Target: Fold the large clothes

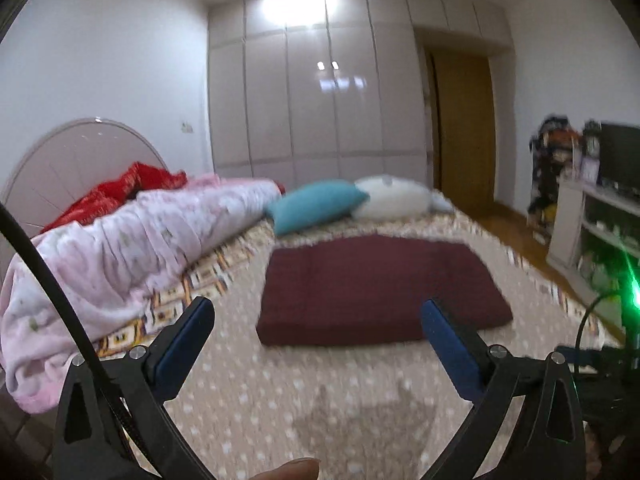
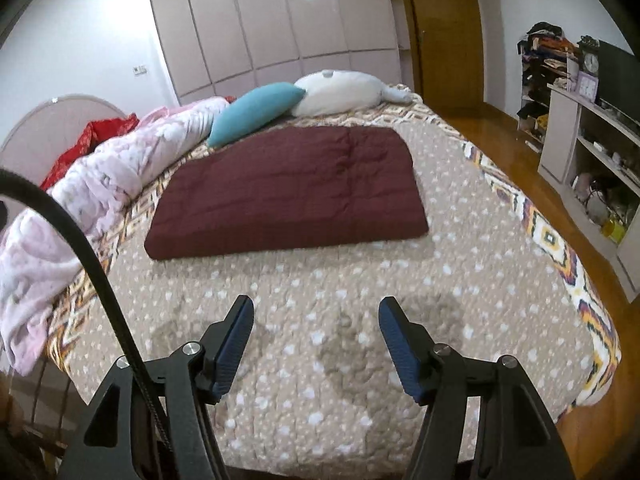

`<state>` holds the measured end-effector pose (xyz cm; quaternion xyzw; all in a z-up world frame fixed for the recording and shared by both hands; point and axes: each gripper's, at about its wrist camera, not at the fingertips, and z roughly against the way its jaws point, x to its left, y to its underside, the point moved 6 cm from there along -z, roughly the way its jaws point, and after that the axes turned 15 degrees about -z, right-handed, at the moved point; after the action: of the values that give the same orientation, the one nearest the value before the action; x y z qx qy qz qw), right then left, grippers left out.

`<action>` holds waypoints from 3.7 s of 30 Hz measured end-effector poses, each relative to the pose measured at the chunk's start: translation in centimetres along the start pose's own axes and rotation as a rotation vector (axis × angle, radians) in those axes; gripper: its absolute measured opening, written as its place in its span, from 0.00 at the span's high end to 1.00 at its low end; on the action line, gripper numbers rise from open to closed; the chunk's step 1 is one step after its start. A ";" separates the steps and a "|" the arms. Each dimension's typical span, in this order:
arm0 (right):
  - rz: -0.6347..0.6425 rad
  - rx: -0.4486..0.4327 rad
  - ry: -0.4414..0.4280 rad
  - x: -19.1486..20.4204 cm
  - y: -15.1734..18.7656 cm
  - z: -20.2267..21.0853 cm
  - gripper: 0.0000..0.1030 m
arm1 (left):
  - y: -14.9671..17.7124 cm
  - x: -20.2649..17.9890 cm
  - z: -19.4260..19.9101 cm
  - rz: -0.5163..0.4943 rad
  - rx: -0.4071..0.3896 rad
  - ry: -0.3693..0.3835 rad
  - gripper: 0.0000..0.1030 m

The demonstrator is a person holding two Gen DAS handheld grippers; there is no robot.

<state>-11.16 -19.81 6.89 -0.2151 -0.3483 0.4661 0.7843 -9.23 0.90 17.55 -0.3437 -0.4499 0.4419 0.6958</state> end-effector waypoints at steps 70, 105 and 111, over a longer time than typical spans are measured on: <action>0.065 0.104 0.270 -2.6 6.2 -6.8 0.32 | 13.7 -5.6 -8.1 0.042 0.410 0.159 0.00; 0.118 0.059 0.277 -0.9 6.3 -5.2 0.30 | 13.7 -4.7 -6.9 0.081 0.417 0.170 0.00; 0.121 0.062 0.277 -0.9 6.4 -5.4 0.30 | 14.1 -4.7 -7.3 0.084 0.431 0.170 0.00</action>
<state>-11.19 -17.65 -1.24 -0.2735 -0.2088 0.4889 0.8016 -7.67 1.24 1.10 -0.2415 -0.2701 0.5258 0.7696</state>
